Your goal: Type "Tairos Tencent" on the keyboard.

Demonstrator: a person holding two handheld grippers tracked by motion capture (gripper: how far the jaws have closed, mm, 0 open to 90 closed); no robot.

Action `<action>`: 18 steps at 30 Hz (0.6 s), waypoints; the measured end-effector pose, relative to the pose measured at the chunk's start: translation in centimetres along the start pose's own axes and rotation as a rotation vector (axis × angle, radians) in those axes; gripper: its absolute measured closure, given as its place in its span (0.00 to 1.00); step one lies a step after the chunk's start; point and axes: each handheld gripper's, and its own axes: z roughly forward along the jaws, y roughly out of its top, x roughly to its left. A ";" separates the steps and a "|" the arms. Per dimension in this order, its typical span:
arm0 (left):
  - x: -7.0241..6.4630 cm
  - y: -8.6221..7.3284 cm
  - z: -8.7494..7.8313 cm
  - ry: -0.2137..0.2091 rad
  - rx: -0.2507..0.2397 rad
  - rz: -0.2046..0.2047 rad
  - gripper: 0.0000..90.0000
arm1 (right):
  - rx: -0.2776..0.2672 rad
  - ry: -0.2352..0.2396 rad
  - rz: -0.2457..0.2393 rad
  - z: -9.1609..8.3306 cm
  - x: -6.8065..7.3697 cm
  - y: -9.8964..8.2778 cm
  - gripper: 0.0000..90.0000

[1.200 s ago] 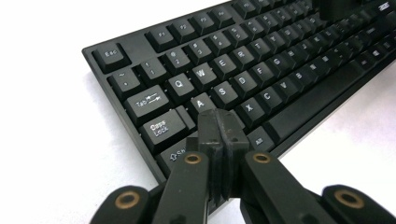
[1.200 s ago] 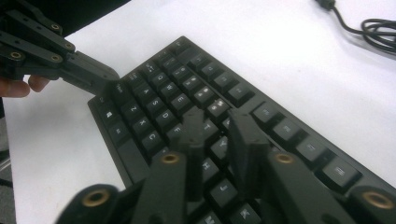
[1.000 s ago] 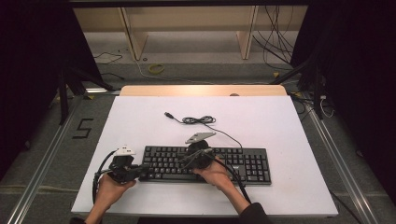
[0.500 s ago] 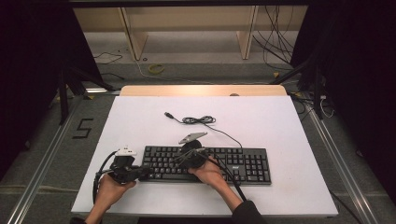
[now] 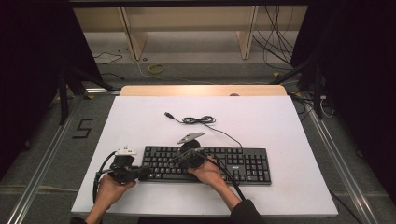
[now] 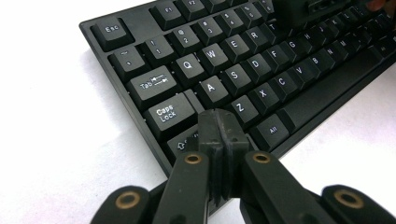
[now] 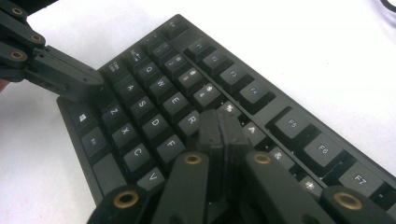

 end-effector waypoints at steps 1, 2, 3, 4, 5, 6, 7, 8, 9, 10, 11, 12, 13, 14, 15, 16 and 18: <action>0.0 0.0 0.0 0.000 -0.003 -0.002 0.99 | 0.003 0.001 0.001 0.0 0.0 0.0 1.00; 0.0 0.0 0.1 0.000 -0.003 -0.003 0.99 | 0.004 -0.002 0.002 0.0 -0.1 0.0 1.00; 0.0 0.0 0.1 0.000 -0.002 -0.006 0.99 | 0.004 -0.002 0.002 0.0 -0.1 0.0 1.00; 0.0 0.0 0.1 0.001 -0.002 -0.004 0.99 | 0.006 -0.005 0.001 0.1 -0.1 0.0 1.00; 0.0 0.0 0.1 0.002 -0.002 -0.004 0.99 | 0.003 -0.003 0.001 0.1 -0.1 0.0 1.00; 0.0 0.0 0.1 0.001 -0.002 -0.005 0.99 | 0.003 -0.003 0.001 0.1 -0.1 0.0 1.00; 0.0 0.0 0.0 0.000 0.000 -0.007 0.99 | 0.003 -0.003 0.001 0.1 -0.1 0.0 1.00; 0.1 0.0 0.0 -0.001 -0.001 -0.008 0.99 | 0.003 -0.002 0.004 0.1 -0.1 0.0 1.00; 0.1 0.0 0.0 -0.003 -0.001 -0.010 0.99 | 0.006 -0.002 0.003 0.2 -0.1 0.0 1.00; 0.1 0.0 0.1 -0.003 -0.001 -0.011 0.99 | 0.006 -0.002 0.003 0.2 -0.1 0.0 1.00; 0.1 0.0 0.1 -0.003 -0.001 -0.012 0.99 | 0.013 -0.004 0.003 0.3 -0.1 0.0 1.00; 0.1 -0.1 0.1 -0.003 -0.001 -0.013 0.99 | 0.016 -0.006 -0.003 0.4 -0.2 -0.1 1.00; 0.1 -0.1 0.1 -0.003 0.000 -0.013 0.99 | 0.012 -0.001 0.006 0.5 -0.2 -0.1 1.00; 0.1 -0.1 0.1 -0.004 0.000 -0.014 0.99 | 0.012 -0.001 0.005 0.5 -0.2 -0.1 1.00; 0.1 -0.1 0.1 -0.005 -0.001 -0.016 0.99 | 0.011 -0.001 0.005 0.5 -0.2 -0.1 1.00; 0.1 -0.1 0.1 -0.006 -0.001 -0.018 0.99 | 0.012 -0.008 0.004 0.5 -0.1 -0.1 1.00; 0.1 -0.1 0.1 -0.007 0.001 -0.018 0.99 | 0.010 -0.014 -0.001 0.6 0.0 -0.1 1.00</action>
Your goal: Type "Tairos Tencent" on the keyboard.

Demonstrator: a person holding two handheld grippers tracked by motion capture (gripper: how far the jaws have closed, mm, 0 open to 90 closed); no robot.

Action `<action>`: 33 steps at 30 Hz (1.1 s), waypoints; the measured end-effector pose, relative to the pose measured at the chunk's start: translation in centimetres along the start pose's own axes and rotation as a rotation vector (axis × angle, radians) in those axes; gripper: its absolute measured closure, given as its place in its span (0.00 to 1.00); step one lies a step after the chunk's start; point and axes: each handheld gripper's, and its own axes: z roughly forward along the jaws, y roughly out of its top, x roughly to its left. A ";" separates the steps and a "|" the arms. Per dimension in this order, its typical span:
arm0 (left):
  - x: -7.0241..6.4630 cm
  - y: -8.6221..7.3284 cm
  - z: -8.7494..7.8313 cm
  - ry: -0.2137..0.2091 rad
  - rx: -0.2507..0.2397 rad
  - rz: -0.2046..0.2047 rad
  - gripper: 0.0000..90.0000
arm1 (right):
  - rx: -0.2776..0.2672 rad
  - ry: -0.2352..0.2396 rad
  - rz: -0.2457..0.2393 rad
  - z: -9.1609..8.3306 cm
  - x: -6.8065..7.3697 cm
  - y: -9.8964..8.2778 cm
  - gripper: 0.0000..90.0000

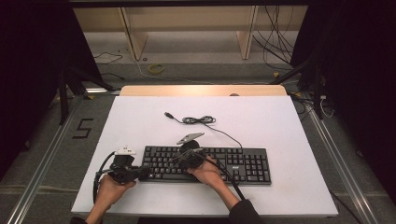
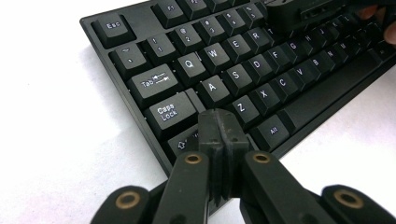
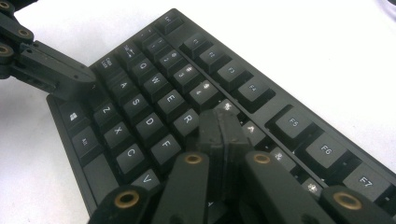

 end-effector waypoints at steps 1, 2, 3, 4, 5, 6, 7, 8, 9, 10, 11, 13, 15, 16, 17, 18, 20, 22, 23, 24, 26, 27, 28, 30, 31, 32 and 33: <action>0.0 0.0 0.0 0.001 -0.001 -0.001 0.99 | 0.002 0.003 0.003 0.0 0.0 0.0 1.00; 0.0 0.0 0.0 0.001 -0.001 0.000 0.99 | 0.002 0.005 0.007 0.0 0.0 0.0 1.00; 0.0 0.0 0.0 0.000 0.001 0.000 0.99 | 0.003 0.003 0.008 0.0 0.0 0.0 1.00; 0.0 0.0 0.0 -0.001 0.000 -0.001 0.99 | 0.003 0.003 0.008 0.0 0.0 0.0 1.00; 0.0 0.0 0.0 -0.002 -0.001 -0.001 0.99 | 0.004 0.003 0.008 0.0 0.0 0.0 1.00; 0.1 0.0 0.0 -0.003 -0.001 -0.003 0.99 | 0.003 0.002 0.009 -0.1 0.0 0.0 1.00; 0.1 0.0 0.0 -0.003 -0.001 -0.003 0.99 | 0.001 0.004 0.014 -0.1 0.0 0.0 1.00; 0.1 0.0 0.0 -0.005 -0.001 -0.004 0.99 | -0.001 0.005 0.026 -0.2 -0.1 0.0 1.00; 0.1 0.0 0.0 -0.006 -0.002 -0.005 0.99 | -0.005 0.011 0.029 -0.3 -0.1 0.0 0.98; 0.0 0.0 -0.1 -0.006 -0.006 -0.007 0.99 | -0.019 0.012 0.031 -0.5 -0.1 0.1 0.97; 0.0 0.0 -0.1 -0.002 -0.015 -0.006 0.99 | -0.019 0.012 0.031 -0.5 -0.1 0.1 0.97; 0.0 0.2 -0.4 -0.005 -0.035 -0.003 0.99 | -0.049 0.013 0.040 -1.2 -0.2 0.2 0.93; 0.0 0.3 -0.5 -0.013 -0.055 -0.010 0.99 | -0.056 0.020 0.043 -1.4 -0.2 0.3 0.92; 0.0 0.3 -0.6 -0.018 -0.056 -0.007 0.98 | -0.060 0.024 0.044 -1.5 -0.2 0.3 0.91; -0.1 0.3 -0.6 -0.020 -0.062 -0.011 0.97 | -0.066 0.023 0.044 -1.7 -0.2 0.3 0.91; -0.1 0.3 -0.6 -0.023 -0.066 -0.008 0.97 | -0.068 0.025 0.044 -1.8 -0.2 0.3 0.90; -0.3 0.4 -0.7 -0.034 -0.071 0.000 0.94 | -0.077 0.030 0.045 -2.1 -0.2 0.3 0.88; -0.5 0.5 -0.6 -0.036 -0.081 0.003 0.91 | -0.083 0.035 0.042 -2.3 -0.2 0.3 0.87; -0.5 0.5 -0.6 -0.039 -0.085 0.004 0.88 | -0.085 0.037 0.044 -2.4 -0.2 0.3 0.86; -0.5 0.5 -0.6 -0.045 -0.092 0.005 0.85 | -0.087 0.039 0.041 -2.5 -0.3 0.3 0.84; -0.6 0.6 -0.7 -0.049 -0.104 0.006 0.75 | -0.090 0.041 0.044 -2.8 -0.4 0.2 0.79; -0.6 0.7 -0.7 -0.050 -0.110 0.005 0.75 | -0.090 0.041 0.044 -2.8 -0.4 0.2 0.79; -0.6 0.7 -0.7 -0.053 -0.116 0.007 0.73 | -0.091 0.042 0.042 -2.9 -0.4 0.1 0.76; -0.7 0.8 -0.7 -0.052 -0.126 0.006 0.68 | -0.094 0.045 0.040 -3.2 -0.5 0.0 0.75; -0.8 0.8 -0.6 -0.052 -0.128 0.004 0.65 | -0.097 0.047 0.041 -3.3 -0.5 0.0 0.73; -0.7 0.9 -0.6 -0.054 -0.129 0.007 0.63 | -0.098 0.051 0.036 -3.5 -0.5 -0.1 0.72; -0.8 0.9 -0.6 -0.052 -0.128 0.008 0.62 | -0.099 0.051 0.034 -3.6 -0.5 -0.1 0.71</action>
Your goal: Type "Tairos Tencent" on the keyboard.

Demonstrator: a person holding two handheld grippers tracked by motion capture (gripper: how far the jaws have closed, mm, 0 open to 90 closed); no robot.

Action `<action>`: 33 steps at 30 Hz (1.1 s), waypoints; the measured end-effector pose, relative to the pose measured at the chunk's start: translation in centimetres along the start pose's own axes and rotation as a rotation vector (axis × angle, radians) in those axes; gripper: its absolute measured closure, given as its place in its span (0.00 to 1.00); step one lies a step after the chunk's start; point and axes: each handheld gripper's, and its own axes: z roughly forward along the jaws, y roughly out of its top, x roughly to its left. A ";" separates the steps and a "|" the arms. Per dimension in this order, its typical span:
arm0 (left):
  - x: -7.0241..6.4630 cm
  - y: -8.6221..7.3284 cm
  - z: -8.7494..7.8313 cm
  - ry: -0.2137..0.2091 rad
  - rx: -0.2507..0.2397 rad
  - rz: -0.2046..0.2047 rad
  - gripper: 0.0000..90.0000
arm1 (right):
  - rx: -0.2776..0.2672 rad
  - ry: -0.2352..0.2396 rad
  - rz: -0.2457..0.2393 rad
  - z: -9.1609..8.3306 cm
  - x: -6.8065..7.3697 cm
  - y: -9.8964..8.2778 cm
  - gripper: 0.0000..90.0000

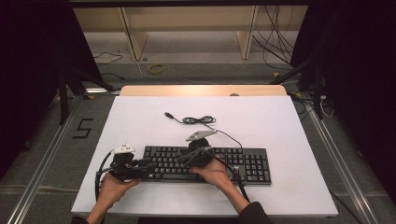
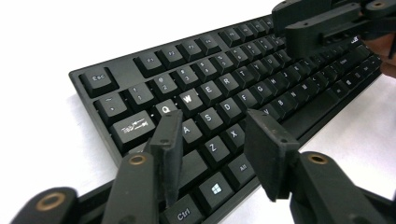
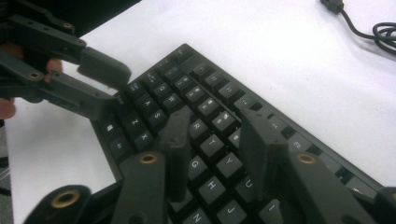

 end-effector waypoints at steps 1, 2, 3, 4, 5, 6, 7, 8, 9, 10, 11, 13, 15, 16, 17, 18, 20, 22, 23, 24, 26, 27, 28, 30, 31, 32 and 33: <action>0.0 0.1 0.0 0.003 -0.005 -0.003 0.60 | -0.003 0.003 -0.002 -0.1 0.0 0.0 0.69; -0.1 0.1 0.1 0.003 -0.009 -0.005 0.57 | -0.003 0.006 0.002 -0.3 0.0 0.0 0.67; 0.0 0.2 0.1 0.005 -0.013 -0.005 0.55 | -0.004 0.006 0.002 -0.4 0.0 0.0 0.65; 0.0 0.3 0.1 0.005 -0.018 -0.007 0.53 | -0.008 0.008 -0.001 -0.7 -0.1 -0.1 0.64; 0.0 0.4 0.1 0.007 -0.023 -0.004 0.53 | -0.008 0.008 -0.001 -0.7 -0.1 -0.1 0.64; 0.0 0.5 0.1 0.009 -0.026 -0.007 0.51 | -0.010 0.012 -0.001 -0.9 -0.1 -0.2 0.62; 0.0 0.6 0.2 0.014 -0.030 -0.003 0.47 | -0.011 0.012 0.004 -1.1 -0.1 -0.3 0.56; 0.0 0.7 0.2 0.019 -0.031 0.005 0.47 | -0.011 0.012 0.004 -1.1 -0.1 -0.3 0.56; 0.0 0.8 0.3 0.026 -0.029 0.009 0.46 | -0.009 0.010 0.004 -1.2 -0.1 -0.4 0.55; 0.0 0.9 0.4 0.029 -0.032 0.007 0.44 | -0.011 0.014 0.004 -1.4 0.0 -0.6 0.54; 0.0 0.9 0.5 0.032 -0.032 0.007 0.43 | -0.013 0.018 0.001 -1.5 0.0 -0.7 0.53; 0.1 1.2 0.8 0.037 -0.029 0.014 0.43 | -0.013 0.020 -0.003 -1.8 0.1 -1.0 0.51; 0.1 1.3 1.1 0.036 -0.028 0.012 0.45 | -0.009 0.021 -0.002 -2.0 0.1 -1.2 0.50; 0.1 1.4 1.3 0.034 -0.025 0.016 0.47 | -0.012 0.023 -0.003 -2.2 0.1 -1.3 0.50; 0.0 1.5 1.4 0.032 -0.023 0.022 0.49 | -0.013 0.024 -0.003 -2.3 0.1 -1.4 0.50; 0.0 1.6 1.5 0.032 -0.019 0.025 0.51 | -0.014 0.025 -0.003 -2.5 0.1 -1.5 0.49; -0.1 1.7 1.8 0.037 -0.016 0.028 0.56 | -0.016 0.024 -0.004 -2.8 0.1 -1.7 0.49; -0.2 1.9 2.0 0.037 -0.011 0.036 0.62 | -0.020 0.021 -0.005 -3.0 0.1 -1.9 0.49; -0.3 2.0 2.1 0.033 -0.011 0.041 0.64 | -0.023 0.020 -0.002 -3.1 0.0 -1.9 0.49; -0.3 2.1 2.2 0.030 -0.005 0.049 0.67 | -0.022 0.021 -0.003 -3.1 0.0 -2.0 0.49; -0.5 2.3 2.6 0.029 0.004 0.060 0.72 | -0.021 0.016 -0.002 -3.2 -0.1 -2.1 0.48; -0.5 2.4 2.8 0.026 0.009 0.066 0.75 | -0.022 0.016 0.000 -3.3 -0.1 -2.2 0.48; -0.6 2.5 3.0 0.024 0.014 0.076 0.77 | -0.023 0.015 -0.001 -3.3 -0.2 -2.2 0.48; -0.8 2.6 3.5 0.021 0.026 0.085 0.81 | -0.022 0.016 0.002 -3.3 -0.2 -2.3 0.47; -0.9 2.7 3.6 0.021 0.035 0.097 0.83 | -0.020 0.016 0.001 -3.4 -0.2 -2.4 0.47; -1.0 2.7 3.8 0.020 0.040 0.102 0.85 | -0.020 0.014 0.001 -3.4 -0.3 -2.5 0.47; -1.0 2.8 3.9 0.018 0.039 0.100 0.86 | -0.021 0.015 0.003 -3.4 -0.3 -2.5 0.46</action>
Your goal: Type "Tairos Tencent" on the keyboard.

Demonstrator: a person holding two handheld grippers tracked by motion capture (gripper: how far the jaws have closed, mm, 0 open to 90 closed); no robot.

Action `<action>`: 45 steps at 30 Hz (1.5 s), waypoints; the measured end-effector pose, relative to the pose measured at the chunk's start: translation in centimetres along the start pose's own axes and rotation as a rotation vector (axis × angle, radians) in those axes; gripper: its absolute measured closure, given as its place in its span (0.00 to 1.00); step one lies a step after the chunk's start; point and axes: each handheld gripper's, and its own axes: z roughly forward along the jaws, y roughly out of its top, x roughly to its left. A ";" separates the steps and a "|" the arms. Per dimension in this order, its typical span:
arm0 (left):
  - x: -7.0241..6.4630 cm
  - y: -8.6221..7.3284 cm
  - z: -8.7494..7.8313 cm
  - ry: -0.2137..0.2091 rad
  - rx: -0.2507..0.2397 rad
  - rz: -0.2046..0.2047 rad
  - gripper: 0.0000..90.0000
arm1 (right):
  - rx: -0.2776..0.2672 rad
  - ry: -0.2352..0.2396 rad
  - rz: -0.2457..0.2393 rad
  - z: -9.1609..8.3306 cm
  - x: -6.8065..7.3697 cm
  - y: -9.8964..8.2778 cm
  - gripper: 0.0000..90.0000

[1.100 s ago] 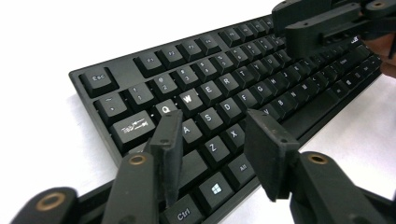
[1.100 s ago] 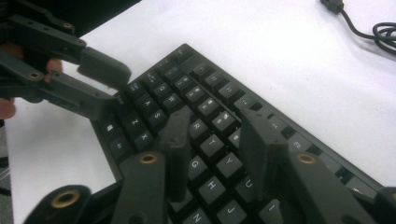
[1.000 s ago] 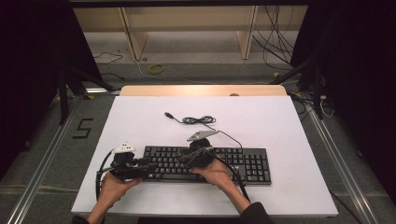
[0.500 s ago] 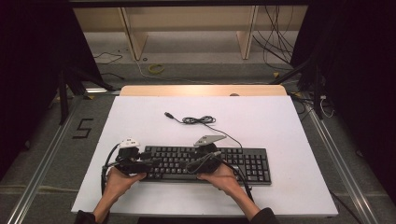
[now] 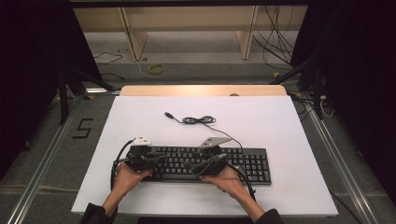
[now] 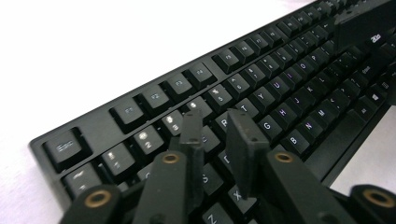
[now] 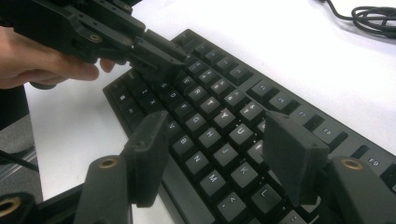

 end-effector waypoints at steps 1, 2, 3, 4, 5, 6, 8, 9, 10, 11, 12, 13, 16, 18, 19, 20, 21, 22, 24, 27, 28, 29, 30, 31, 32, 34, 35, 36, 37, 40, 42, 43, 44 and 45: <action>0.0 0.1 0.1 0.001 0.003 0.006 0.88 | -0.001 0.002 0.002 0.0 0.0 0.0 0.46; 0.0 0.2 0.2 0.002 0.006 0.007 0.89 | -0.003 0.002 0.002 -0.1 -0.1 0.0 0.46; 0.0 0.2 0.4 0.001 0.007 0.011 0.91 | -0.005 0.002 0.002 -0.1 0.0 0.0 0.46; 0.0 0.3 0.5 0.003 0.014 0.016 0.93 | -0.006 0.001 0.002 -0.1 0.0 0.0 0.46; 0.0 0.4 0.6 0.005 0.023 0.022 0.95 | -0.007 0.001 0.003 -0.1 0.0 0.0 0.46; -0.1 0.4 0.7 0.003 0.025 0.021 0.96 | -0.006 -0.001 0.003 -0.2 0.0 0.0 0.45; -0.2 0.3 0.9 0.010 0.037 0.026 0.99 | -0.005 -0.002 0.002 -0.2 0.0 0.0 0.45; -0.2 0.3 1.0 0.012 0.042 0.027 0.99 | -0.005 -0.002 0.003 -0.2 0.0 0.0 0.44; -0.1 0.3 1.1 0.015 0.050 0.030 0.99 | -0.005 -0.003 0.002 -0.1 0.0 0.0 0.44; -0.1 0.3 1.2 0.016 0.051 0.030 0.99 | -0.005 -0.003 0.002 -0.1 0.0 0.0 0.44; -0.1 0.3 1.3 0.017 0.056 0.027 0.99 | -0.005 -0.003 0.002 -0.1 0.0 0.0 0.44; -0.1 0.3 1.4 0.024 0.060 0.027 0.99 | -0.006 -0.004 0.002 -0.2 0.0 0.0 0.44; -0.2 0.2 1.5 0.026 0.065 0.027 0.99 | -0.007 -0.002 0.003 -0.2 0.1 0.0 0.44; -0.2 0.2 1.5 0.026 0.065 0.028 1.00 | -0.010 -0.004 0.000 -0.2 0.1 0.0 0.44; -0.1 0.2 1.5 0.025 0.066 0.028 1.00 | -0.010 -0.005 -0.001 -0.3 0.1 0.0 0.44; -0.1 0.2 1.5 0.024 0.065 0.022 1.00 | -0.009 -0.007 0.000 -0.3 0.1 0.0 0.44; -0.1 0.2 1.4 0.025 0.065 0.022 1.00 | -0.009 -0.008 -0.002 -0.3 0.1 0.0 0.45; -0.2 0.2 1.4 0.025 0.063 0.023 0.99 | -0.008 -0.008 -0.002 -0.3 0.1 0.0 0.45; -0.2 0.3 1.2 0.022 0.053 0.018 0.99 | -0.005 -0.011 -0.004 -0.3 0.1 0.0 0.46; -0.3 0.4 0.8 0.016 0.034 0.012 0.96 | 0.000 -0.006 -0.008 -0.1 0.2 -0.1 0.49; -0.3 0.5 0.7 0.013 0.029 0.009 0.95 | 0.002 -0.007 -0.010 -0.1 0.2 -0.1 0.50; -0.3 0.5 0.5 0.014 0.024 0.005 0.93 | 0.006 -0.003 -0.013 0.0 0.3 -0.1 0.51; -0.3 0.5 0.3 0.011 0.022 0.002 0.91 | 0.008 -0.002 -0.015 0.0 0.3 -0.1 0.53; -0.3 0.6 0.1 0.008 0.014 0.002 0.89 | 0.008 -0.002 -0.017 0.1 0.4 -0.2 0.54; -0.3 0.6 -0.1 0.005 0.009 -0.004 0.86 | 0.006 0.002 -0.019 0.1 0.4 -0.2 0.56; -0.3 0.5 -0.5 -0.003 0.002 -0.012 0.81 | 0.005 0.002 -0.025 0.2 0.5 -0.2 0.61; -0.3 0.5 -0.6 -0.009 0.001 -0.019 0.79 | 0.006 0.006 -0.027 0.2 0.6 -0.2 0.64; -0.3 0.5 -0.8 -0.015 -0.002 -0.020 0.76 | 0.006 0.007 -0.029 0.3 0.6 -0.2 0.66; -0.3 0.5 -0.9 -0.017 -0.004 -0.026 0.73 | 0.007 0.006 -0.030 0.3 0.6 -0.2 0.69; -0.4 0.3 -1.2 -0.023 -0.006 -0.026 0.67 | 0.015 0.007 -0.040 0.5 0.7 -0.3 0.77; -0.5 0.2 -1.5 -0.025 -0.011 -0.034 0.63 | 0.027 0.006 -0.045 0.8 0.8 -0.4 0.82; -0.5 0.1 -1.6 -0.027 -0.014 -0.034 0.62 | 0.033 0.006 -0.040 0.9 0.8 -0.5 0.85; -0.5 0.1 -1.7 -0.028 -0.016 -0.032 0.61 | 0.034 0.005 -0.042 1.0 0.8 -0.5 0.87; -0.5 0.1 -1.9 -0.031 -0.020 -0.032 0.60 | 0.038 0.009 -0.043 1.0 0.9 -0.5 0.89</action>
